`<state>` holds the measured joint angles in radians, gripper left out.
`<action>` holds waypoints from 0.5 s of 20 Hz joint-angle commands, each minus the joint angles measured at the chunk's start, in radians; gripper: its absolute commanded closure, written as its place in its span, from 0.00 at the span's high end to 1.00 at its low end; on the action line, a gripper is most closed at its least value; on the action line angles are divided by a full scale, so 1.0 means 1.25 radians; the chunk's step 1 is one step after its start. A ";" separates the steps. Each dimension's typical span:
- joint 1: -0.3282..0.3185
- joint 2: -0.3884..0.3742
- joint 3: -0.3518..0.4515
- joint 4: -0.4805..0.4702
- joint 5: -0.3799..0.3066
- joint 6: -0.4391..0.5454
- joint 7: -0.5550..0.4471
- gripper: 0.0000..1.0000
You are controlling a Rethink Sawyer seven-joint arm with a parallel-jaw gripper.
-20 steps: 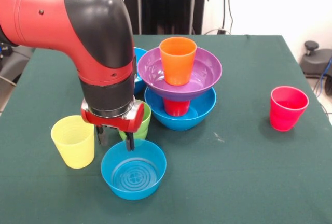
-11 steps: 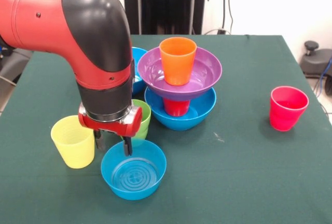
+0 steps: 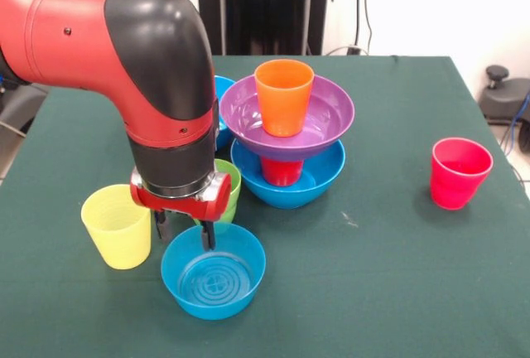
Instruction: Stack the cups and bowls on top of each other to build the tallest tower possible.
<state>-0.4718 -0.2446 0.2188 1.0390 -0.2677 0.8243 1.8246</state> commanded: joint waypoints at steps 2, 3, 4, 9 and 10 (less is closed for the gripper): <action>0.029 0.042 0.037 -0.009 -0.070 -0.012 -0.119 1.00; 0.029 0.041 0.036 -0.007 -0.070 -0.014 -0.119 1.00; 0.029 0.041 0.036 -0.007 -0.070 -0.014 -0.119 1.00; 0.030 0.049 0.036 -0.021 -0.070 -0.012 -0.120 1.00; 0.030 0.050 0.036 -0.024 -0.070 -0.012 -0.121 1.00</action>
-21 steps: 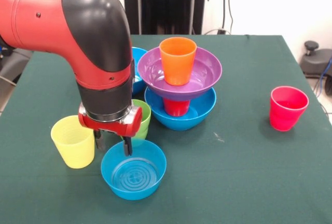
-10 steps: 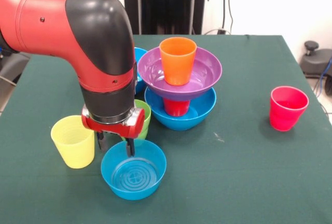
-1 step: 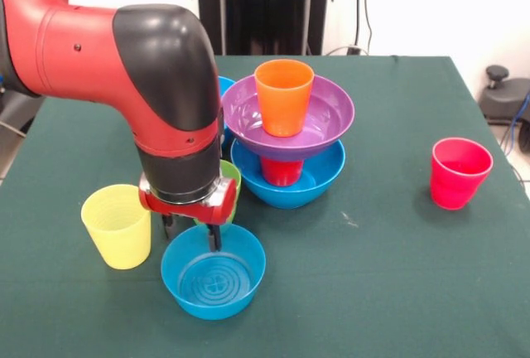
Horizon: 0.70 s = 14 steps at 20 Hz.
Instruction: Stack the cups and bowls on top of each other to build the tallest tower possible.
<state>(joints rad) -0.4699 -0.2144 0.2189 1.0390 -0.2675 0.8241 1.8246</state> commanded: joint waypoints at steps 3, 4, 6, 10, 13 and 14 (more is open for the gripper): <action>0.028 0.028 0.036 -0.028 -0.070 -0.009 -0.122 1.00; 0.028 0.029 0.035 -0.029 -0.070 -0.009 -0.123 1.00; 0.029 0.031 0.034 -0.031 -0.070 -0.010 -0.122 1.00; 0.028 0.026 0.033 -0.020 -0.069 -0.013 -0.119 1.00; 0.028 0.026 0.032 -0.024 -0.069 -0.006 -0.122 1.00; 0.028 0.025 0.030 -0.023 -0.070 -0.009 -0.120 0.00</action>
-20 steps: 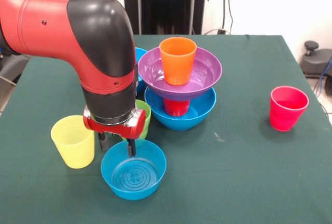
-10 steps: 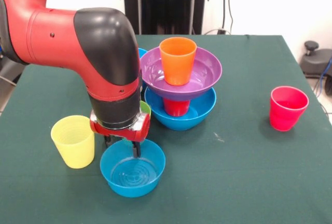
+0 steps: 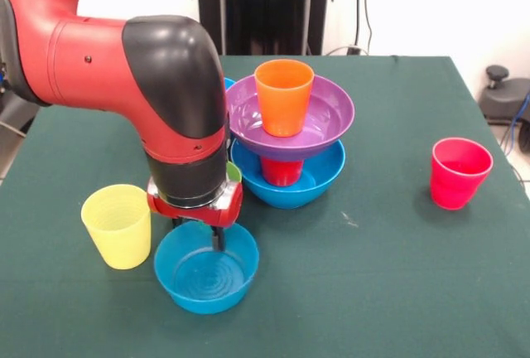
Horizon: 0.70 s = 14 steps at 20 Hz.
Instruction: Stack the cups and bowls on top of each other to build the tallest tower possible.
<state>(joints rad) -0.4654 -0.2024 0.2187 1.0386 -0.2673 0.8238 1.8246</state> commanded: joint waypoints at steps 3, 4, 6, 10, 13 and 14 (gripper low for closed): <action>0.025 0.015 0.029 -0.021 -0.069 -0.009 -0.116 0.00; 0.025 0.015 0.029 -0.020 -0.068 -0.009 -0.115 0.00; 0.024 0.015 0.030 -0.020 -0.067 -0.009 -0.115 0.00; 0.024 0.016 0.030 -0.023 -0.066 -0.010 -0.116 0.00; 0.024 0.015 0.030 -0.019 -0.065 -0.012 -0.114 0.00; 0.024 0.015 0.030 -0.017 -0.065 -0.014 -0.113 0.00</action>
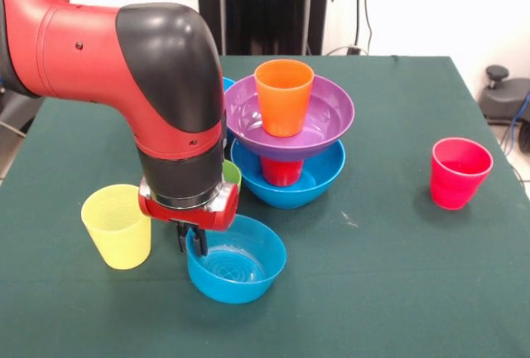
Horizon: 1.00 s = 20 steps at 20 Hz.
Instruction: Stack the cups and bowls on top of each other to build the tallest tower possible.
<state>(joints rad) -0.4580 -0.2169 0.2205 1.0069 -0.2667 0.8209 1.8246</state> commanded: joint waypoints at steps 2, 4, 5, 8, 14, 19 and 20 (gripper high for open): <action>0.018 0.025 0.028 0.011 -0.065 -0.015 -0.110 0.00; 0.016 0.023 0.029 0.018 -0.063 -0.021 -0.106 0.00; 0.015 0.022 0.030 0.020 -0.063 -0.024 -0.107 0.00; 0.011 0.021 0.033 0.027 -0.059 -0.032 -0.103 0.00; 0.008 0.005 0.037 0.054 -0.046 -0.033 -0.087 0.00; 0.012 -0.040 0.030 0.105 -0.033 -0.024 -0.062 0.00; 0.010 -0.042 0.033 0.111 -0.033 -0.029 -0.060 0.00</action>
<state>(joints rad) -0.4581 -0.2391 0.2204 1.0354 -0.2675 0.8209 1.8246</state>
